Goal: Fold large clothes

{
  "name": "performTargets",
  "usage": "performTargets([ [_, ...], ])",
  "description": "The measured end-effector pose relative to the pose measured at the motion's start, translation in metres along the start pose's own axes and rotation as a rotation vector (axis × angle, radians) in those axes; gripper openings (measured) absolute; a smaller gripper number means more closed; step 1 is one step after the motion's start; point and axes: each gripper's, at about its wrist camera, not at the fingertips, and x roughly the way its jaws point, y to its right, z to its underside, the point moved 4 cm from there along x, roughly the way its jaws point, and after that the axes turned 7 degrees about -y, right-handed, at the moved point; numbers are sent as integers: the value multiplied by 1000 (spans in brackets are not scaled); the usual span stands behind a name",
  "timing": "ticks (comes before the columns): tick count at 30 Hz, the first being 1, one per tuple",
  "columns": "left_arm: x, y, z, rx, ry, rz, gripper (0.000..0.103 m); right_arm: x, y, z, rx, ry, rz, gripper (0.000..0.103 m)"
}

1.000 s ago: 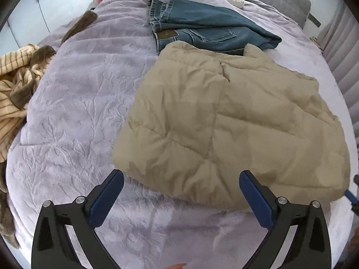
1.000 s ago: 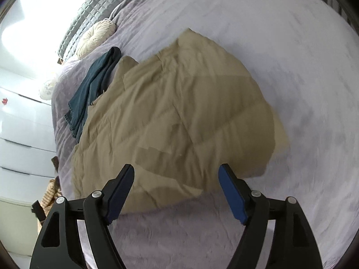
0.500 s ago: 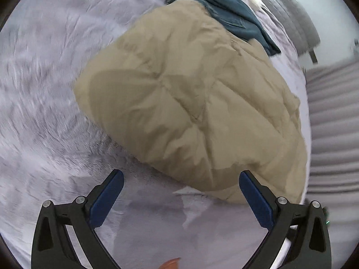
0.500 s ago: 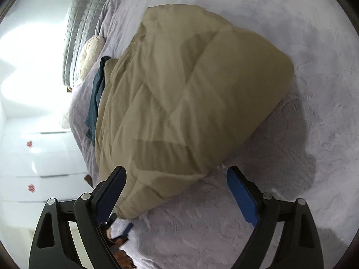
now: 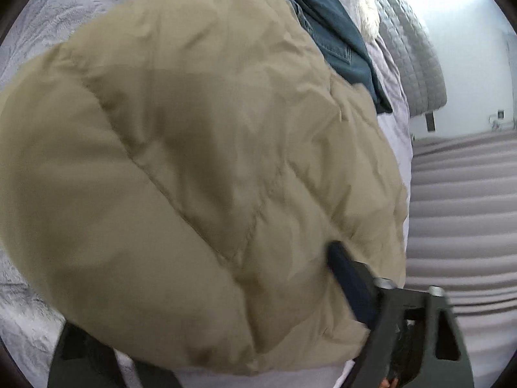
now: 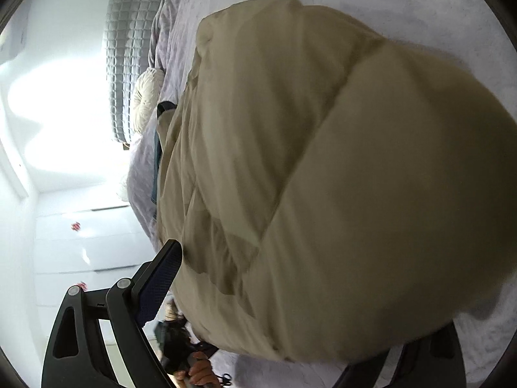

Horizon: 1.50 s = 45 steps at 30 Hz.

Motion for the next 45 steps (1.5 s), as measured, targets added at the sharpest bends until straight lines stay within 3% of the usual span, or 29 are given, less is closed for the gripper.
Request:
performTargets([
  [1,-1,1,-1,5,-1,16,43,0,2,-2,22,0,-9,87],
  [2,-2,5,-1,18,-7,35,34,-1,6,-3,45,0,-15,78],
  [3,-5,8,-1,33,-1,26,32,-2,10,-5,66,-5,-24,58],
  [4,-7,15,1,74,10,9,27,-2,14,-7,87,-11,-43,46],
  [6,-12,25,5,125,22,-21,25,-6,15,-7,97,-6,-83,32],
  [10,-26,45,15,181,59,-44,23,-20,1,-3,18,6,-103,21],
  [19,-51,61,75,235,22,-11,23,-82,-3,22,-73,-4,-106,20],
  [27,-55,48,168,189,-87,5,23,-154,53,80,-22,-21,-110,20],
  [30,-52,47,201,200,-111,-36,23,-172,74,95,32,-25,-109,21],
  [37,-35,33,216,152,-136,-91,24,-167,119,99,145,-59,-68,30],
  [39,-29,35,210,171,-143,-146,32,-165,122,98,169,-58,-58,35],
  [41,-25,38,210,193,-137,-217,54,-164,119,99,179,-46,-29,40],
  [43,-25,38,210,207,-132,-283,64,-167,114,102,173,-31,17,49],
  [45,-31,32,213,218,-144,-330,65,-170,110,107,169,-19,61,52],
])
